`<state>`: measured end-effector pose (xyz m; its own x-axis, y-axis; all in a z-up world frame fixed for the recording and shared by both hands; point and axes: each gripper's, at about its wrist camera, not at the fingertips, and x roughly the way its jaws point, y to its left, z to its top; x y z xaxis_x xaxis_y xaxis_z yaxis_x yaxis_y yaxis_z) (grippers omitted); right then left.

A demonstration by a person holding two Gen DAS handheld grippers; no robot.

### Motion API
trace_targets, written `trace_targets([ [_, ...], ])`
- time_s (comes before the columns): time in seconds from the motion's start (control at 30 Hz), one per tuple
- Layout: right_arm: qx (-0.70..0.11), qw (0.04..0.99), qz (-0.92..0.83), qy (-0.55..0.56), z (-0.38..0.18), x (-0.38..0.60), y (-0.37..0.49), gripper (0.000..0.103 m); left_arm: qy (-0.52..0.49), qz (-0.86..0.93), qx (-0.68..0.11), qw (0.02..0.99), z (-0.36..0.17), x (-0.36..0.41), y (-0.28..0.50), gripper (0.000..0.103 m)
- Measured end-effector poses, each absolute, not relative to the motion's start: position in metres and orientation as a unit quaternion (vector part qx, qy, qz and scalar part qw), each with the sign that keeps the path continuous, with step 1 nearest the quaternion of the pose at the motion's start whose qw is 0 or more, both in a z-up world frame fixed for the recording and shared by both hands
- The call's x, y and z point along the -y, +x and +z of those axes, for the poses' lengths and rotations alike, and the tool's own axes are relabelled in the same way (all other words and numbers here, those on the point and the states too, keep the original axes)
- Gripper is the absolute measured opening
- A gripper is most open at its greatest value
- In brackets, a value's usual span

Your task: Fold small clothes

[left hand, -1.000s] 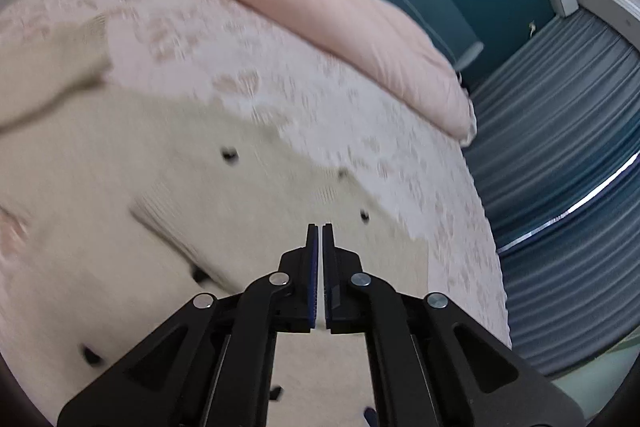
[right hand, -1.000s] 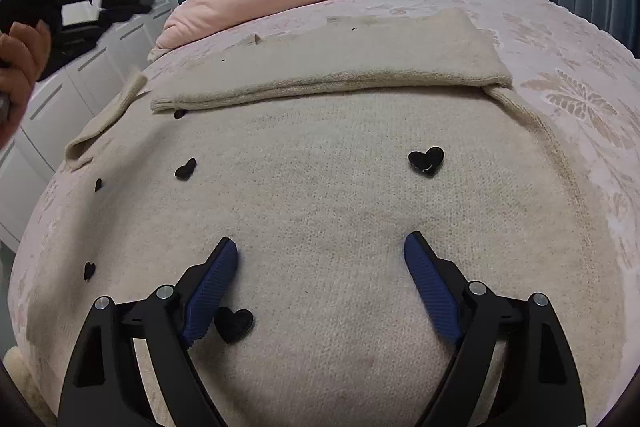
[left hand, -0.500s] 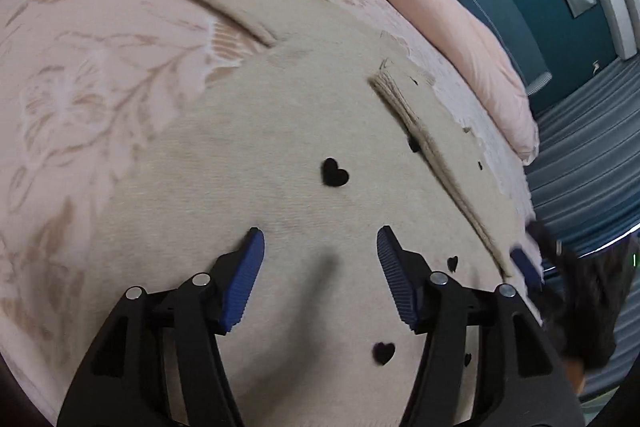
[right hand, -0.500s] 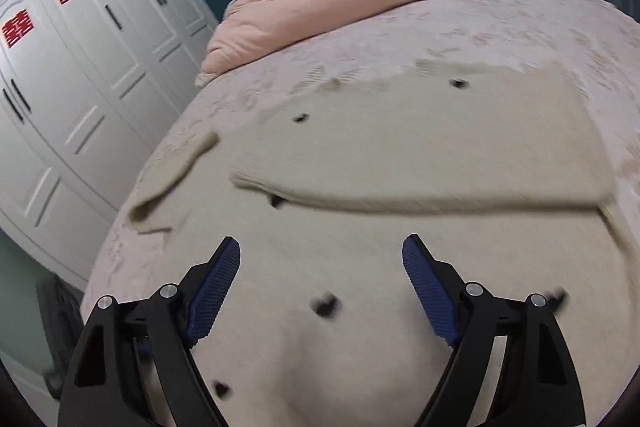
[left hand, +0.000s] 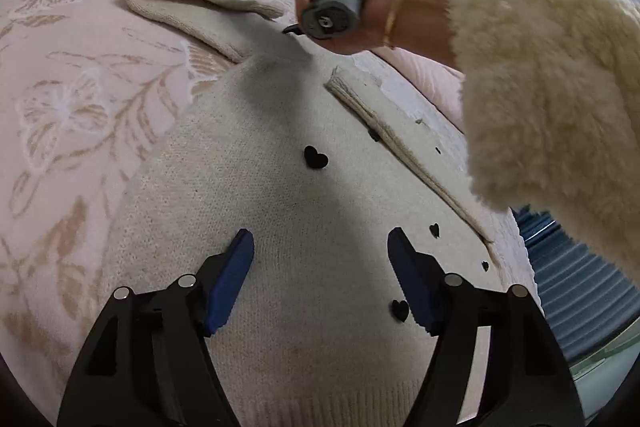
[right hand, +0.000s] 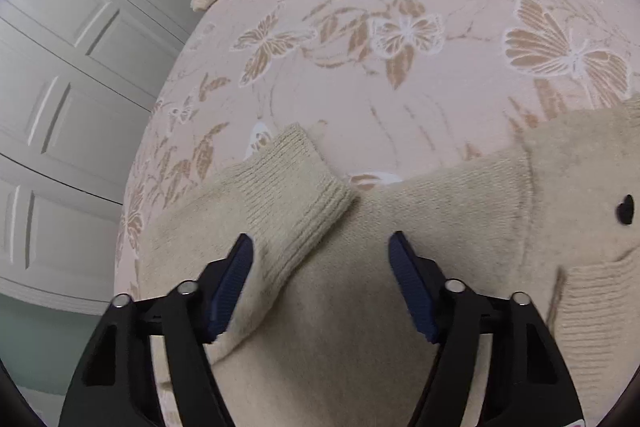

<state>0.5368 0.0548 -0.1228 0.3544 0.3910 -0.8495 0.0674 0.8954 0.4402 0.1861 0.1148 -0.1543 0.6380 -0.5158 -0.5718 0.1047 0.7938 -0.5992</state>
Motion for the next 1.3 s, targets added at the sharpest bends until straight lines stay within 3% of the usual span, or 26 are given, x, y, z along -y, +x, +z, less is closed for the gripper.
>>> trace_targets([
  [0.03, -0.559, 0.797, 0.103, 0.205, -0.125, -0.059, 0.538, 0.017, -0.265, -0.182, -0.385, 0.865, -0.154, -0.114, 0.185, 0.071],
  [0.07, -0.557, 0.796, 0.113, 0.21, -0.123, -0.063, 0.539, 0.007, -0.262, -0.185, -0.383, 0.866, -0.154, -0.113, 0.184, 0.073],
  [0.23, -0.442, 0.843, 0.183, 0.248, -0.041, -0.033, 0.511, 0.006, -0.257, -0.197, -0.375, 0.869, -0.152, -0.107, 0.171, 0.079],
  [0.43, -0.329, 0.892, 0.145, 0.274, 0.048, 0.127, 0.433, 0.006, -0.25, -0.196, -0.379, 0.869, -0.153, -0.1, 0.172, 0.081],
  [0.57, -0.348, 0.895, 0.031, 0.279, 0.015, 0.259, 0.369, 0.006, -0.239, -0.178, -0.401, 0.866, -0.148, -0.084, 0.184, 0.085],
  [0.67, -0.392, 0.878, -0.057, 0.268, -0.045, 0.328, 0.329, 0.006, -0.313, -0.168, -0.427, 0.831, -0.138, -0.085, 0.208, 0.088],
  [0.77, -0.431, 0.844, -0.08, 0.308, -0.101, 0.363, 0.306, 0.006, -0.401, -0.157, -0.437, 0.79, -0.13, -0.086, 0.246, 0.087],
  [0.87, -0.439, 0.842, -0.068, 0.306, -0.122, 0.358, 0.297, 0.008, -0.427, -0.146, -0.422, 0.786, -0.114, -0.075, 0.285, 0.088],
  [0.97, -0.431, 0.85, -0.062, 0.297, -0.123, 0.353, 0.29, 0.015, -0.438, -0.12, -0.434, 0.778, -0.118, -0.065, 0.329, 0.09],
  [1.03, -0.425, 0.848, -0.06, 0.312, -0.121, 0.357, 0.287, 0.031, -0.466, -0.081, -0.458, 0.753, -0.134, -0.07, 0.35, 0.089],
  [1.07, -0.421, 0.846, -0.06, 0.323, -0.122, 0.36, 0.287, 0.044, -0.479, -0.056, -0.468, 0.741, -0.144, -0.072, 0.357, 0.082],
  [1.1, -0.417, 0.844, -0.062, 0.331, -0.122, 0.364, 0.286, 0.048, -0.489, -0.03, -0.473, 0.732, -0.15, -0.075, 0.361, 0.076],
  [1.17, -0.416, 0.839, -0.07, 0.343, -0.125, 0.369, 0.29, 0.046, -0.501, -0.004, -0.466, 0.729, -0.157, -0.091, 0.365, 0.051],
  [1.2, -0.423, 0.835, -0.076, 0.344, -0.126, 0.369, 0.295, 0.027, -0.499, 0.004, -0.46, 0.734, -0.155, -0.096, 0.367, 0.03],
  [1.23, -0.429, 0.832, -0.071, 0.343, -0.124, 0.368, 0.302, 0.009, -0.494, 0.01, -0.451, 0.744, -0.148, -0.101, 0.368, 0.019],
  [1.3, -0.406, 0.846, -0.036, 0.345, -0.098, 0.359, 0.315, 0.008, -0.494, 0.001, -0.419, 0.762, -0.134, -0.113, 0.369, 0.013],
])
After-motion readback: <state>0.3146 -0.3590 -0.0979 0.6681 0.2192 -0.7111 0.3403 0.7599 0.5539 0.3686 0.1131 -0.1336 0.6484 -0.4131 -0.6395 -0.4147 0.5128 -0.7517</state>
